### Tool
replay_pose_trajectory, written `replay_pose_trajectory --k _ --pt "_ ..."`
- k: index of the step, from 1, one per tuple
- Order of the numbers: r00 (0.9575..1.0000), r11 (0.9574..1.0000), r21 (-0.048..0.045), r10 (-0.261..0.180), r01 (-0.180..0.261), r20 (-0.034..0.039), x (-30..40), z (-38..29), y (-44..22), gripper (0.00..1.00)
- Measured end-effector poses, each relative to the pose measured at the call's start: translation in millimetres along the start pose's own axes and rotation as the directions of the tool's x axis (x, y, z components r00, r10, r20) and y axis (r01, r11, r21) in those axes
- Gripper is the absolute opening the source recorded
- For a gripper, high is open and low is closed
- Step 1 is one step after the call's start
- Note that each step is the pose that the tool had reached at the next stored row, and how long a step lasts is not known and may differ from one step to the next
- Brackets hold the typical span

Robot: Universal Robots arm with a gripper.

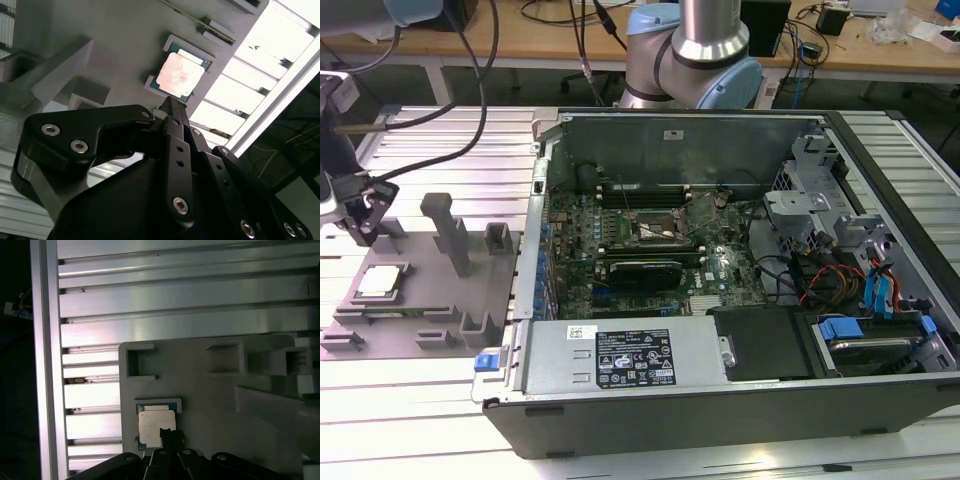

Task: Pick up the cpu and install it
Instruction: 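Pick up the cpu and move it towards the insertion slot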

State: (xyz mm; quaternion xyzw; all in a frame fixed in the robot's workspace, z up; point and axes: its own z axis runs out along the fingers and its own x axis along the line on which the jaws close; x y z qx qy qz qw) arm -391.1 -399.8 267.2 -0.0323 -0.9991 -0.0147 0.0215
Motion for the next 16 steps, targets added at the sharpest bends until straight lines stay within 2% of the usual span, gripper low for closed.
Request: replay_pose_trajectory --k 8,16 --pt "0.999 0.999 0.0044 -0.045 0.045 -0.0013 4.0 10.2 -0.7 0.11" --pt "0.9976 0.9975 0.008 -0.07 0.07 -0.0019 7.0 20.2 -1.5 0.11"
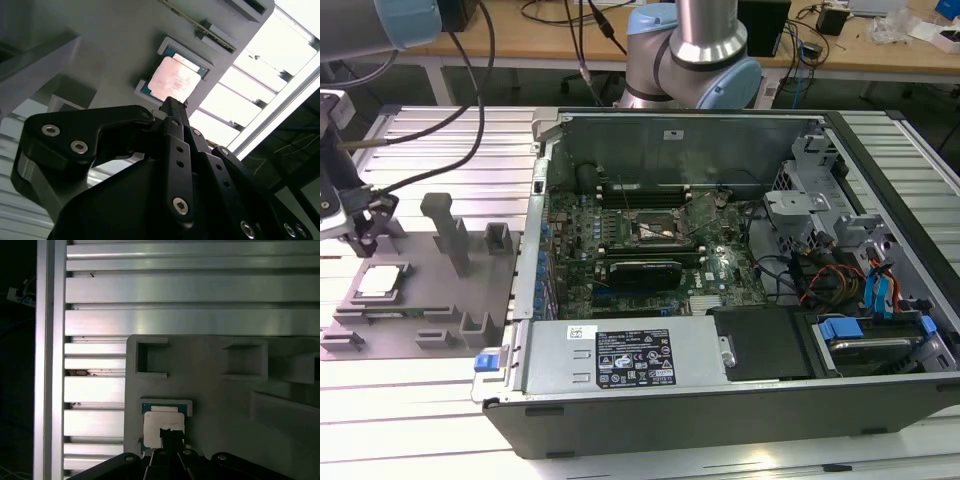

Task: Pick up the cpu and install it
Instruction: 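Pick up the cpu and move it towards the insertion slot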

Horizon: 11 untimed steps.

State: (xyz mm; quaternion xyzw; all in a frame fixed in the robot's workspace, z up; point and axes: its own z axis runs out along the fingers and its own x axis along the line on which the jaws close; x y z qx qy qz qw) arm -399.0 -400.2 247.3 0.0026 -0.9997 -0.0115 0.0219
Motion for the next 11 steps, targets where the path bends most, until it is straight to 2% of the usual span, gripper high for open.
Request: replay_pose_trajectory --k 3,11 --pt "1.0 1.0 0.0007 -0.002 0.002 0.0009 0.6 3.2 -0.1 0.11" --pt "0.9998 1.0 0.0009 -0.004 0.004 0.0179 3.5 12.1 -1.5 0.11"
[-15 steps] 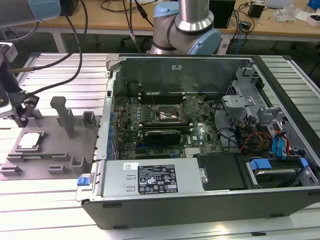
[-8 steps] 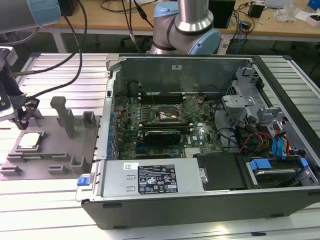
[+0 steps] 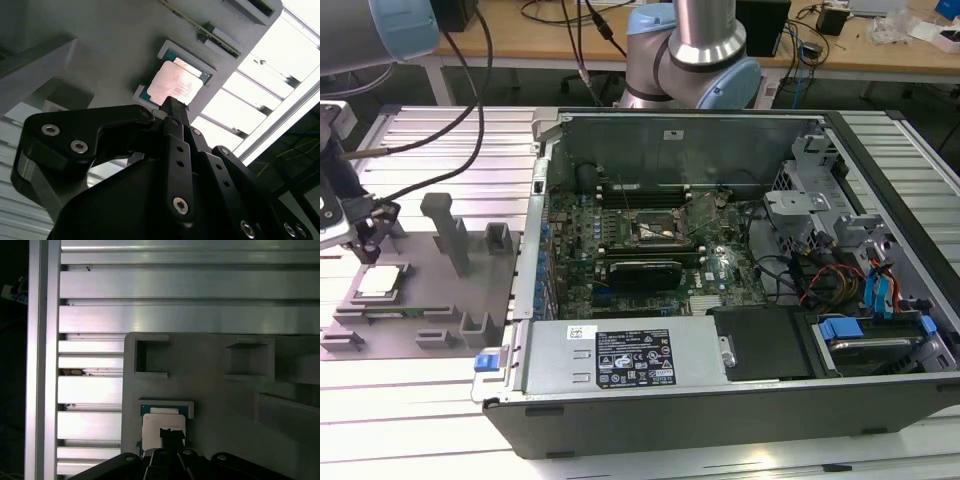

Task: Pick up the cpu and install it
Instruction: 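Pick up the cpu and move it towards the insertion slot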

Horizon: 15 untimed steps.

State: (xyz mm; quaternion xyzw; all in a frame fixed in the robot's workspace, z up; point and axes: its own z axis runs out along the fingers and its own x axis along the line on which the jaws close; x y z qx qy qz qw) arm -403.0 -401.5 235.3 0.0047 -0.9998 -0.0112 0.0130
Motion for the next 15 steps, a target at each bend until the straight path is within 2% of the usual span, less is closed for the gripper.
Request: replay_pose_trajectory --k 11,15 --pt "0.9999 1.0 0.0002 -0.004 0.004 0.0165 5.0 9.4 -10.5 0.11" --pt "0.9998 1.0 0.0003 -0.005 0.005 0.0176 5.3 12.8 -12.2 0.11"
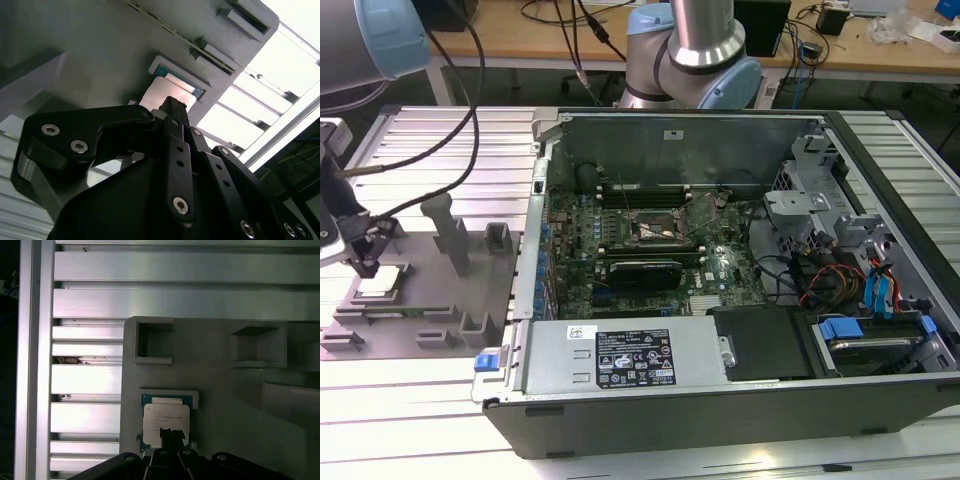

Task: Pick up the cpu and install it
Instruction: 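Pick up the cpu and move it towards the insertion slot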

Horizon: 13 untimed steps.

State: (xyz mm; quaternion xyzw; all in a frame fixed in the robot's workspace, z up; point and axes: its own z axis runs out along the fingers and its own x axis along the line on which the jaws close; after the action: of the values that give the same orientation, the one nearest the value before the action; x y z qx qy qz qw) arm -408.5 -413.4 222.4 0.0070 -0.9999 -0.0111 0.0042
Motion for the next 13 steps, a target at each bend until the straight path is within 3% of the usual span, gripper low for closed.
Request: replay_pose_trajectory --k 6,12,13 --pt "1.0 1.0 0.0011 0.0 0.0 0.0001 -0.5 7.9 -0.3 0.11" --pt "1.0 1.0 0.0011 0.0 0.0 0.0 -0.5 8.4 -0.3 0.11" --pt "1.0 1.0 0.0012 0.0 0.0 0.0 -0.5 8.4 -0.3 0.17"
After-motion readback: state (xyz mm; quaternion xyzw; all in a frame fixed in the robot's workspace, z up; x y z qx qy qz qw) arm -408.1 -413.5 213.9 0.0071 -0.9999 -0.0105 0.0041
